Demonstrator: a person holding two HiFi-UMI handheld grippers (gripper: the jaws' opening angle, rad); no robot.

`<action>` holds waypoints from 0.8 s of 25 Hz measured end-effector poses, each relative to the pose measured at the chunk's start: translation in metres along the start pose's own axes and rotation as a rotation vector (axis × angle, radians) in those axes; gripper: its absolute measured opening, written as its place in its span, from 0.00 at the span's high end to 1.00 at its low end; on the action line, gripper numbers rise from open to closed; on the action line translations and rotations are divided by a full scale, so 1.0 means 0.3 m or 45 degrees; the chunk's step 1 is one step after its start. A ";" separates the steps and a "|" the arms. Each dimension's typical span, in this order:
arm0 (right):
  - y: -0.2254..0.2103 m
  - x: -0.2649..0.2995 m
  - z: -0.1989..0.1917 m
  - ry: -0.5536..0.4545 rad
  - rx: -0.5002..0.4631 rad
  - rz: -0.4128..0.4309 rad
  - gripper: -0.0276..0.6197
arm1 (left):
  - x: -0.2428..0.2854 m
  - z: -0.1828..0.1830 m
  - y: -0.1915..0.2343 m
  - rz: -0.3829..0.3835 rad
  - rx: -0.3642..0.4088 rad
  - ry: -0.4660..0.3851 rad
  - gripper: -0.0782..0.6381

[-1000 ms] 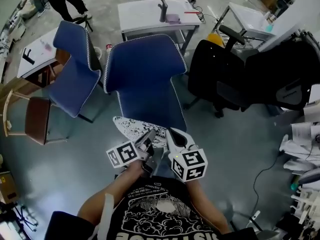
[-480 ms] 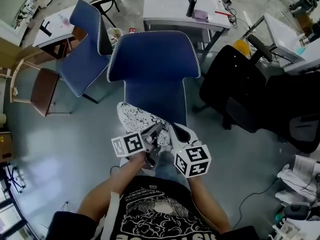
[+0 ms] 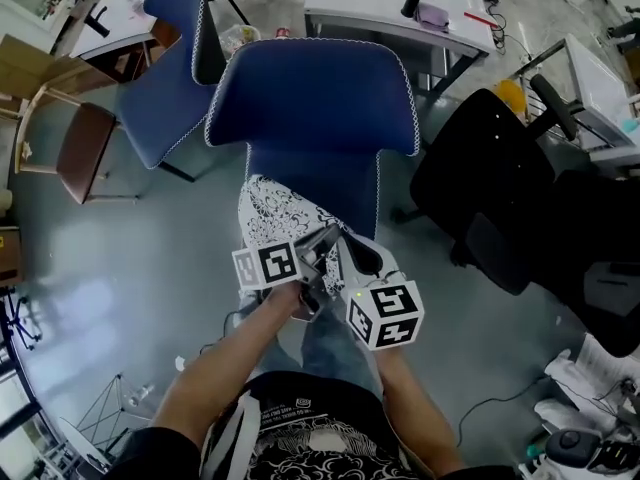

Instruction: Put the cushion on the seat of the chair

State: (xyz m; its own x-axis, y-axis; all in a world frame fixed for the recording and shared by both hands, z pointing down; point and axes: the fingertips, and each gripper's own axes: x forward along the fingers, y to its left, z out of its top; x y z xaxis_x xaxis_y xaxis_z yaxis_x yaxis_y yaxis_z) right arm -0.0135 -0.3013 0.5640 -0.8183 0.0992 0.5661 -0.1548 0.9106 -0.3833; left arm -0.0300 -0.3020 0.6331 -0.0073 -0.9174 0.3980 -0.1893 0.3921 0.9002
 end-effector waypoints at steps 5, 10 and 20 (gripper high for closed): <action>-0.075 0.043 -0.040 0.032 -0.001 -0.014 0.96 | 0.116 0.043 0.071 -0.032 -0.079 -0.039 0.85; -0.125 0.092 -0.077 0.060 0.019 -0.009 0.96 | 0.194 0.079 0.152 -0.012 -0.121 -0.073 0.85; -0.193 0.146 -0.130 0.120 0.046 -0.012 0.96 | 0.222 0.196 0.267 0.137 -0.116 -0.194 0.85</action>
State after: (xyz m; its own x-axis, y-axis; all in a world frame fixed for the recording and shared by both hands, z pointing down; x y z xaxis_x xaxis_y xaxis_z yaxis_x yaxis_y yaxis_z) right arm -0.0189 -0.3341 0.6393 -0.7614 0.1295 0.6352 -0.1835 0.8967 -0.4028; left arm -0.1033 -0.3356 0.7212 -0.1725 -0.8668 0.4679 -0.0901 0.4869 0.8688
